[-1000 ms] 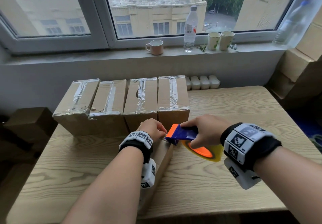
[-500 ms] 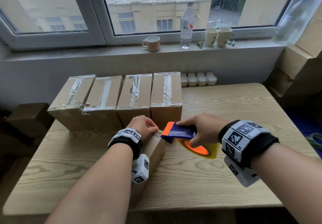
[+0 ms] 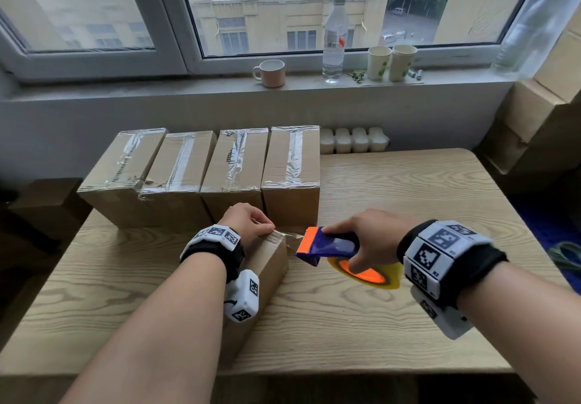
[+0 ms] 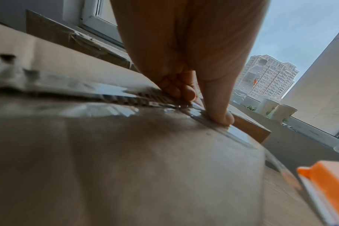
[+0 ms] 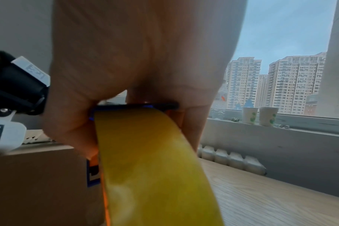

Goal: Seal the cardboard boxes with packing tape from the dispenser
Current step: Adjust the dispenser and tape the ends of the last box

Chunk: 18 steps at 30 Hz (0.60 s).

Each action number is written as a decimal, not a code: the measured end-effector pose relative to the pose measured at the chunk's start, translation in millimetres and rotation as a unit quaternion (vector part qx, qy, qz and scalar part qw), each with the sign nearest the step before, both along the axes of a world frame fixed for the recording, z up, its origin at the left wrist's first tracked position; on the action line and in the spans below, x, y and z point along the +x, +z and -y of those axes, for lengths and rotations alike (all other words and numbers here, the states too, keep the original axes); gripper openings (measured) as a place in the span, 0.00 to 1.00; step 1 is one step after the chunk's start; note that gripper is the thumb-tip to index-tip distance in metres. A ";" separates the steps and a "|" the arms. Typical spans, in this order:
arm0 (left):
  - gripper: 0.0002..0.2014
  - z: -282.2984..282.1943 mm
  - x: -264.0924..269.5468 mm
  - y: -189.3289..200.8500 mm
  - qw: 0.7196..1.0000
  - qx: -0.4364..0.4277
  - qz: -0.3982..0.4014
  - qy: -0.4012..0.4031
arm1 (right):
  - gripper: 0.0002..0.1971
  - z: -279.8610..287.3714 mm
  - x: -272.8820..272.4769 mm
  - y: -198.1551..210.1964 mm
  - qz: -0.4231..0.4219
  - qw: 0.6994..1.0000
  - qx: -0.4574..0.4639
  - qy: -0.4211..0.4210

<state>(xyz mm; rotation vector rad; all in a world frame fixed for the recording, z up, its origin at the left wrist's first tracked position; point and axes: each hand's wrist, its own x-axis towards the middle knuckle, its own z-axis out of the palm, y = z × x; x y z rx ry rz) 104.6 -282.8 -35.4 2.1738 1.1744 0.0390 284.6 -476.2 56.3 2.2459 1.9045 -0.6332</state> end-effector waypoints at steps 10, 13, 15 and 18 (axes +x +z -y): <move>0.08 -4.6 -2.2 2.1 0.997 -0.077 0.017 -0.011 | 0.36 -34.7 -21.3 -15.2 -0.005 1.000 -0.023 0.010; 0.10 -5.7 -3.2 1.0 0.998 -0.059 -0.011 -0.013 | 0.35 -43.8 -21.8 -14.3 -0.015 0.999 -0.031 0.013; 0.12 -4.8 -2.5 0.0 0.998 -0.052 -0.019 -0.016 | 0.35 -47.0 -20.0 -14.4 -0.017 0.999 -0.036 0.004; 0.12 -4.2 -2.0 0.0 0.998 -0.056 -0.022 -0.012 | 0.34 -53.2 -18.4 -14.3 -0.033 0.998 -0.045 -0.018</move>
